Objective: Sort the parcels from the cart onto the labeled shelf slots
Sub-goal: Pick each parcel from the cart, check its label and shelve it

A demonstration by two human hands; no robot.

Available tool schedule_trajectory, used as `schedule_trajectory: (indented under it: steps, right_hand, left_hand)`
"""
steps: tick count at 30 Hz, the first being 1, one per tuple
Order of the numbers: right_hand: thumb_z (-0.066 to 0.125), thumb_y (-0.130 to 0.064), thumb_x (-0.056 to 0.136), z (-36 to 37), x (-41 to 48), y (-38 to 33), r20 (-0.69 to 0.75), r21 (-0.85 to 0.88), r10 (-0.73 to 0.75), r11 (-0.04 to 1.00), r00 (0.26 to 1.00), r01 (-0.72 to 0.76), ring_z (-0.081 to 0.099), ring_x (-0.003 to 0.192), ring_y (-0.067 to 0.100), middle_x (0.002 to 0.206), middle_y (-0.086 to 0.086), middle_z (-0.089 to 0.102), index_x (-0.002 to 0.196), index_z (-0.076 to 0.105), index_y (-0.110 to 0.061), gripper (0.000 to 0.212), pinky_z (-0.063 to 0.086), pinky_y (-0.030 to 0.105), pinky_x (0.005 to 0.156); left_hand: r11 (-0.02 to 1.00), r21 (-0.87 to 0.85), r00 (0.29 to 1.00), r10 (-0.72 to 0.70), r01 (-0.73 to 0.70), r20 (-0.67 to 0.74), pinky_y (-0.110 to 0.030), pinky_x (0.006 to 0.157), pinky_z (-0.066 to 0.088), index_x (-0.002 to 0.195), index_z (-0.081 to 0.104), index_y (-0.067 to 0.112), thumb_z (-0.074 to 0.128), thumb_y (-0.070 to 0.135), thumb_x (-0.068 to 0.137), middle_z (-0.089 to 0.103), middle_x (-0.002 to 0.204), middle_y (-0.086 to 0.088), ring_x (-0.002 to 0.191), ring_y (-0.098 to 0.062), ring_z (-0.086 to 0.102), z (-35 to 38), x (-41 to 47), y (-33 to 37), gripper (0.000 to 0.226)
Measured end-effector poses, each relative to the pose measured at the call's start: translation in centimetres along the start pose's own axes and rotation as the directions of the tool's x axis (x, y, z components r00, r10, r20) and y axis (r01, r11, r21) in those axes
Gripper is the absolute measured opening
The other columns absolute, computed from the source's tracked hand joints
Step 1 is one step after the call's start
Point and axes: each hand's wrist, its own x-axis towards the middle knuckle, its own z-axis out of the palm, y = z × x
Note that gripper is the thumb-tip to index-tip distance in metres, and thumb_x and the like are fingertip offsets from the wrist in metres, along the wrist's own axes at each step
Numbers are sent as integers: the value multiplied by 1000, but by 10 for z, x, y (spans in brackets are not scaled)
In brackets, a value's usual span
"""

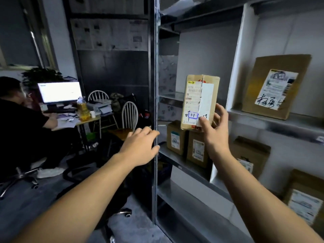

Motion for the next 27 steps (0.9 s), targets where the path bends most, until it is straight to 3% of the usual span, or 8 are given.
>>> schedule_trajectory:
  steps: [4, 16, 27]
  right_hand:
    - [65, -17, 95, 31, 28, 15, -61, -45, -13, 999, 998, 10, 62, 115, 8, 129, -8, 60, 134, 38, -44, 55, 57, 37, 94]
    - [65, -20, 95, 89, 174, 58, -139, -80, -110, 992, 984, 100, 60, 119, 14, 137, -4, 55, 140, 35, -42, 58, 58, 44, 91]
    - [64, -32, 94, 130, 276, 124, -157, -411, -72, 912, 985, 1, 54, 129, 26, 147, 3, 50, 141, 30, -46, 60, 53, 54, 98]
  left_hand:
    - [998, -49, 999, 35, -35, -11, -43, 106, 32, 143, 36, 32, 46, 47, 95, 41, 143, 5, 130, -22, 38, 12, 38, -27, 52]
    - [975, -147, 979, 143, -164, -143, -42, 107, 34, 143, 38, 31, 49, 45, 95, 43, 142, 4, 130, -21, 40, 39, 193, -83, 51]
    - [927, -288, 955, 172, -239, -240, -41, 103, 36, 141, 41, 29, 51, 38, 95, 44, 139, 6, 127, -20, 41, 85, 303, -121, 48]
